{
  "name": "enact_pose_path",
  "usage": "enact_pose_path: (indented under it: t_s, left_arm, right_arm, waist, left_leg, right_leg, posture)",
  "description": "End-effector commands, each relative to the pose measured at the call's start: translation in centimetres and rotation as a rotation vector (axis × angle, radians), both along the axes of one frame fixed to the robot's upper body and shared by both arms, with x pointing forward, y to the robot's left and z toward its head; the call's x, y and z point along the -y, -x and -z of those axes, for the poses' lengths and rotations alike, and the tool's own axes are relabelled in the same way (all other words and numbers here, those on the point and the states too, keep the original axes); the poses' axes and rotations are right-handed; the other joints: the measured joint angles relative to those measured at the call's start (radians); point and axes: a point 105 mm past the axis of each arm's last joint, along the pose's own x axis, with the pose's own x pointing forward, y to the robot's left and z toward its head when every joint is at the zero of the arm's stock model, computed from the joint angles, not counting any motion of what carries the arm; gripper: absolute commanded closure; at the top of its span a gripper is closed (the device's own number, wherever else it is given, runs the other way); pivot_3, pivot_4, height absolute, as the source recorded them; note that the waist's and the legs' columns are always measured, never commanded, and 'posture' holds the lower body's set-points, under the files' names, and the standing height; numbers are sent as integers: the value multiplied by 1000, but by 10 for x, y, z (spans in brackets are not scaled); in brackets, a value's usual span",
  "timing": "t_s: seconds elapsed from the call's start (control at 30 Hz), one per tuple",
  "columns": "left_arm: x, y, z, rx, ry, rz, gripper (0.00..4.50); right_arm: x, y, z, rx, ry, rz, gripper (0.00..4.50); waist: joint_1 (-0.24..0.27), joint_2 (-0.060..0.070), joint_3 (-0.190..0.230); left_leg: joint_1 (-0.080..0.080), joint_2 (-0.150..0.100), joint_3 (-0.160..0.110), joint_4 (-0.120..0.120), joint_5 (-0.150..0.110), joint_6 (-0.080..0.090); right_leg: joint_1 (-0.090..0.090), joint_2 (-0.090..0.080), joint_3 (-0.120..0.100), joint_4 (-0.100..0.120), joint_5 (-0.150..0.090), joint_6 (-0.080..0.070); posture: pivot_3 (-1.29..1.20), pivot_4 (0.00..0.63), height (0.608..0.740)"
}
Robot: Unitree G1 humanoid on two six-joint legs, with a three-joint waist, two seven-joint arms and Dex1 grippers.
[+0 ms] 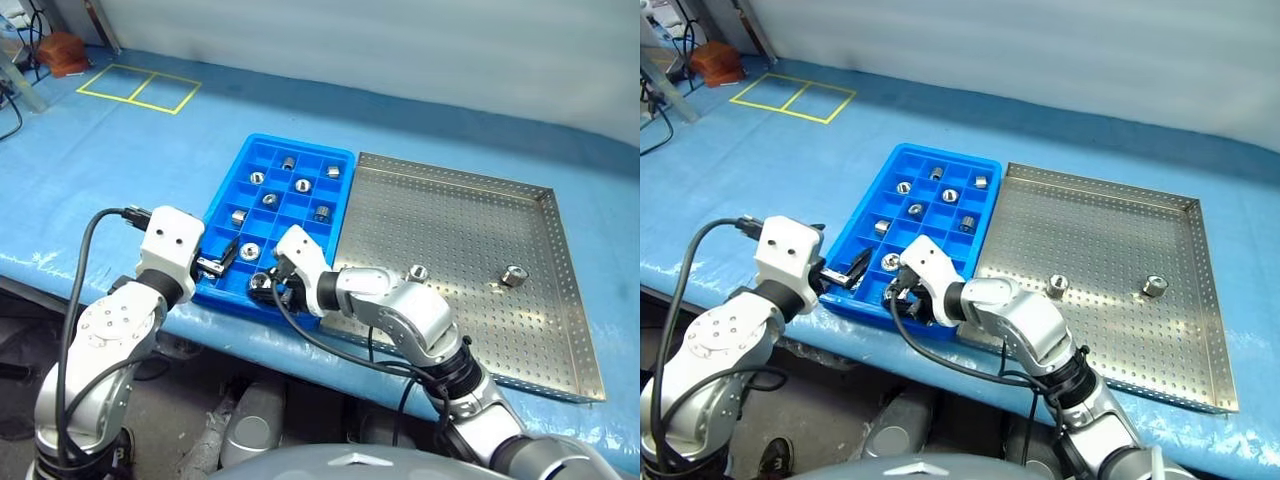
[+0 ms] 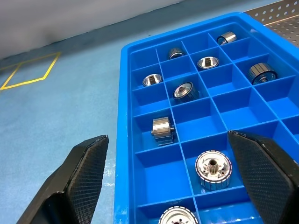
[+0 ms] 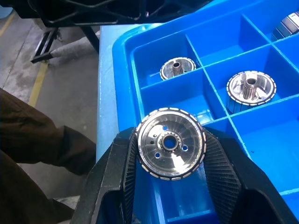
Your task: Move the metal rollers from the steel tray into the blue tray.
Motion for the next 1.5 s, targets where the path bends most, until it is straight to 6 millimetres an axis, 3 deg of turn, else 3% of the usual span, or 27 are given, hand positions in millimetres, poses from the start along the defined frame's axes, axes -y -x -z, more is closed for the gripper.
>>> enact_pose_path:
  t_s: [0.03,0.13,0.27,0.37,0.47,0.63,0.7,1.0,1.37,1.5]
  left_arm:
    - [6,-2,-8,36,-6,31,40]
    - [11,-4,-7,33,5,56,40]
    - [26,-7,-4,27,41,125,40]
    - [50,-8,-7,46,109,233,40]
    - [85,-6,-6,36,202,400,40]
    - [113,0,3,7,202,583,40]
    - [117,-5,8,-6,168,588,40]
    - [130,-6,17,-30,161,654,40]
    - [122,-7,21,-42,149,613,40]
    - [119,-7,21,-44,151,595,40]
  right_arm:
    - [3,0,-8,43,-23,6,2040]
    - [5,-1,-18,99,-49,16,1158]
    - [19,-11,-38,182,-100,103,1158]
    - [49,-32,-49,286,-70,294,1158]
    - [99,-53,-45,361,64,550,1158]
    - [162,-58,-19,336,283,843,1158]
    - [173,-55,-11,312,319,894,1158]
    - [174,-51,13,203,307,953,1158]
    - [168,-39,36,88,321,928,1158]
    - [167,-42,35,79,299,933,2041]
  waist:
    - [3,0,0]
    - [3,0,0]
    - [-3,0,0]
    - [-1,0,0]
    - [-1,0,0]
    - [-31,0,0]
    - [-49,0,0]
    - [-141,0,0]
    - [-162,0,0]
    - [-161,0,0]
  left_leg:
    - [0,0,0,0,0,0]
    - [0,0,0,0,0,0]
    - [0,0,0,0,0,0]
    - [-1,0,0,1,0,-1]
    - [-1,-1,0,1,0,-1]
    - [-3,-1,1,0,0,-1]
    - [-3,-1,0,-1,0,-1]
    - [-2,0,0,-1,0,0]
    - [-1,-1,0,0,0,0]
    - [-1,-1,0,1,0,0]
  right_leg:
    - [0,0,0,0,0,0]
    - [0,0,0,0,0,0]
    - [0,0,0,0,0,0]
    - [0,-1,-1,-1,0,0]
    - [1,-1,-1,-2,0,1]
    - [0,-2,0,-6,1,1]
    - [0,-2,0,-6,3,-2]
    - [2,-1,0,-7,2,2]
    - [3,-1,0,-7,3,4]
    - [4,-1,0,-6,3,4]
  posture:
    - [398,150,740]
    - [383,150,740]
    - [349,150,740]
    - [333,150,740]
    - [286,150,740]
    - [233,150,740]
    - [215,150,740]
    - [175,150,740]
    - [202,150,740]
    - [209,150,740]
